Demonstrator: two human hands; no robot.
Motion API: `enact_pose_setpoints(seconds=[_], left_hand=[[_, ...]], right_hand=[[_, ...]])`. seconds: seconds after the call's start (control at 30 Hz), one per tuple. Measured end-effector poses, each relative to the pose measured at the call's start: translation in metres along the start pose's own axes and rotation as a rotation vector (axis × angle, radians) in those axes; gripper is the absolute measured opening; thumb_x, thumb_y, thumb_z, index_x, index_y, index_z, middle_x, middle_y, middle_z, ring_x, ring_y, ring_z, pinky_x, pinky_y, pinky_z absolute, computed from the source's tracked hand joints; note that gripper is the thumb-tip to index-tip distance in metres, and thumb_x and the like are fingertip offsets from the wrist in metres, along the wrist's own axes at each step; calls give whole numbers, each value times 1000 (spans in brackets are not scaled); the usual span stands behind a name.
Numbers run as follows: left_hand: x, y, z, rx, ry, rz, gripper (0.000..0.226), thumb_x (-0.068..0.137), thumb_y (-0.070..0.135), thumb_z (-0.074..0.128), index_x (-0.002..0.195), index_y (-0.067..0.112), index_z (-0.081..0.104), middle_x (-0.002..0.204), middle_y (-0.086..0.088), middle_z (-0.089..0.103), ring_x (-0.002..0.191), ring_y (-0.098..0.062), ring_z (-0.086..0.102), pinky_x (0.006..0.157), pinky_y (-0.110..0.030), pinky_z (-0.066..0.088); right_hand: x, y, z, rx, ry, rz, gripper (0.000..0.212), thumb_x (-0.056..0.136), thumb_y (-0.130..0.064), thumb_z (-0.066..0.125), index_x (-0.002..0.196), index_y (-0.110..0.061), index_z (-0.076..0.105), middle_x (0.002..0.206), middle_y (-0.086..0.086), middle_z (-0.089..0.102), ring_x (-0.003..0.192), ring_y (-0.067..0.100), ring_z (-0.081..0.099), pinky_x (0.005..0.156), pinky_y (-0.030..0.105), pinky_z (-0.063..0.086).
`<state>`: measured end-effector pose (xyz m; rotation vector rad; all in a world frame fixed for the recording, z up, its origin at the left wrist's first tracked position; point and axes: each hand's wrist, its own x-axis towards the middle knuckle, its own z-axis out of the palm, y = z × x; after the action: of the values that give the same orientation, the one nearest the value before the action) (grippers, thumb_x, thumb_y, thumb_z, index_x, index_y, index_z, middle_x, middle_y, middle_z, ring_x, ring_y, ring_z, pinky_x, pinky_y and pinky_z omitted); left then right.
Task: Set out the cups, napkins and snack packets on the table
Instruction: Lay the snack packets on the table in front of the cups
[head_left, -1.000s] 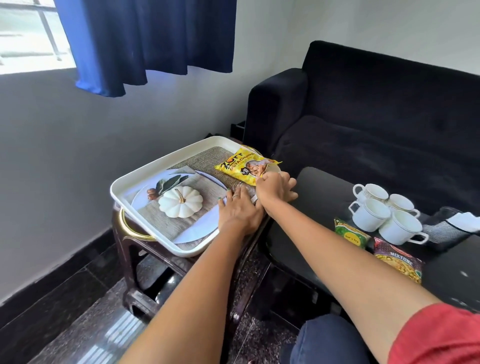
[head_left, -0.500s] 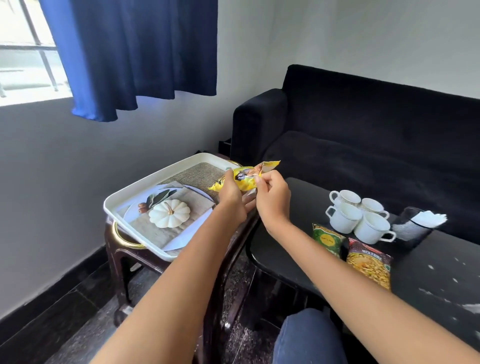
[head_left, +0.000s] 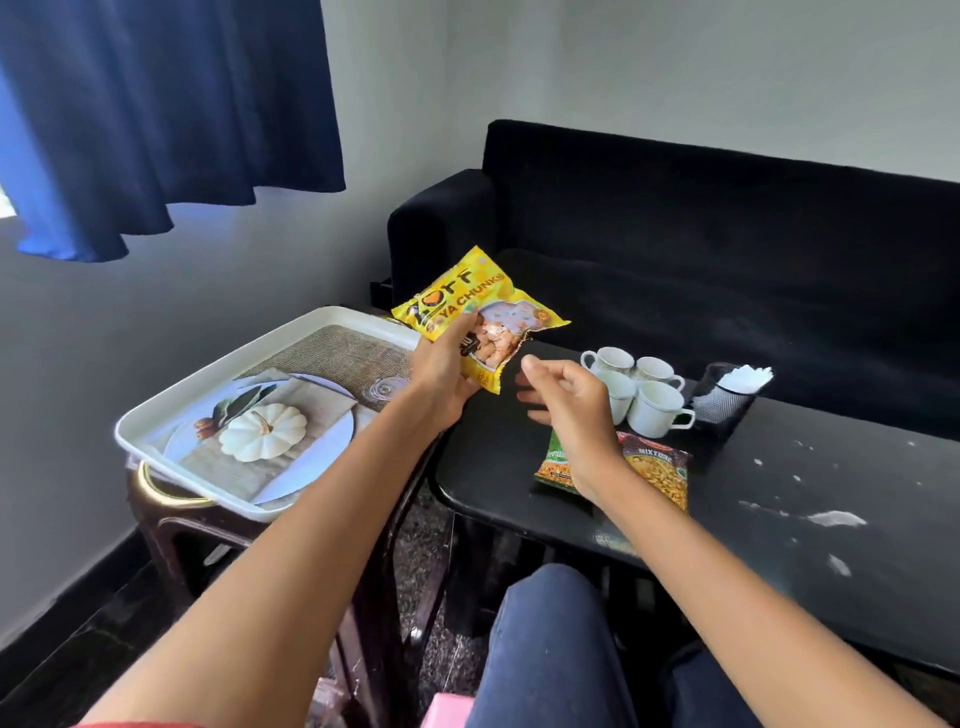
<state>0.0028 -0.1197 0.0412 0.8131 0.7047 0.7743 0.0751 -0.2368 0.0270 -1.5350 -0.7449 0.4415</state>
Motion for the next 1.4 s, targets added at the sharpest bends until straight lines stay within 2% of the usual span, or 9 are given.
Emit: enact_pose_setpoints(seconds=[0.13,0.27,0.37,0.5,0.67,0.8,0.93,1.13,1.4], left_hand=[[-2,-7,6,34,-62,-11,44,91,26,61,130,6,54,112,-13,67,81,-22,67,65,-30,54],[-4,-11,10,33,-88,-19,43,92,26,59,130,5,54,112,-14,67,82,-22,68,65,-31,55],[-2,-14,11,5,-92,-28,42,94,25,57,131,4,52,121,-16,65,96,-28,67,74,-36,56],[0,-14,13,-53,-92,-42,46,94,29,57,130,2,52,122,-18,65,110,-32,64,85,-42,55],[2,-19,14,-17,-84,-34,46,92,30,60,128,3,54,119,-17,66,107,-32,66,89,-44,54],[6,-21,11,34,-69,-3,44,91,30,62,127,5,55,117,-15,68,103,-31,67,86,-44,55],[7,-22,10,68,-88,0,42,91,30,62,126,8,56,115,-13,69,101,-30,68,76,-38,57],[9,-25,8,123,-158,10,42,89,32,64,125,11,56,115,-11,69,102,-29,68,85,-42,56],[7,-32,11,224,-231,80,37,88,30,66,121,15,58,113,-9,70,100,-27,69,84,-45,57]], right_hand=[[2,-3,-6,42,-14,40,24,90,-31,61,99,-10,66,94,4,72,86,14,69,75,31,55],[5,-2,-5,80,14,49,16,92,-19,58,98,-7,66,93,7,70,83,14,68,69,26,55],[5,-1,-5,96,48,46,10,91,-15,59,92,-9,67,92,9,70,89,18,66,63,21,53],[2,5,-2,163,132,82,13,89,-13,60,76,-13,64,83,7,68,82,18,65,57,18,51],[-5,10,3,383,139,272,18,90,-13,58,73,-15,62,73,1,68,71,14,66,61,23,49],[-5,9,-5,311,85,255,10,89,-22,60,82,-17,64,83,1,70,76,15,67,65,26,49],[7,-1,-20,345,73,242,16,88,-34,63,88,-18,63,91,2,71,80,16,69,66,27,51],[9,6,-36,391,144,281,12,89,-15,62,78,-14,61,81,3,68,71,13,66,65,24,50],[1,25,-44,416,169,378,14,90,-12,60,76,-15,56,78,0,64,70,13,64,63,24,46]])
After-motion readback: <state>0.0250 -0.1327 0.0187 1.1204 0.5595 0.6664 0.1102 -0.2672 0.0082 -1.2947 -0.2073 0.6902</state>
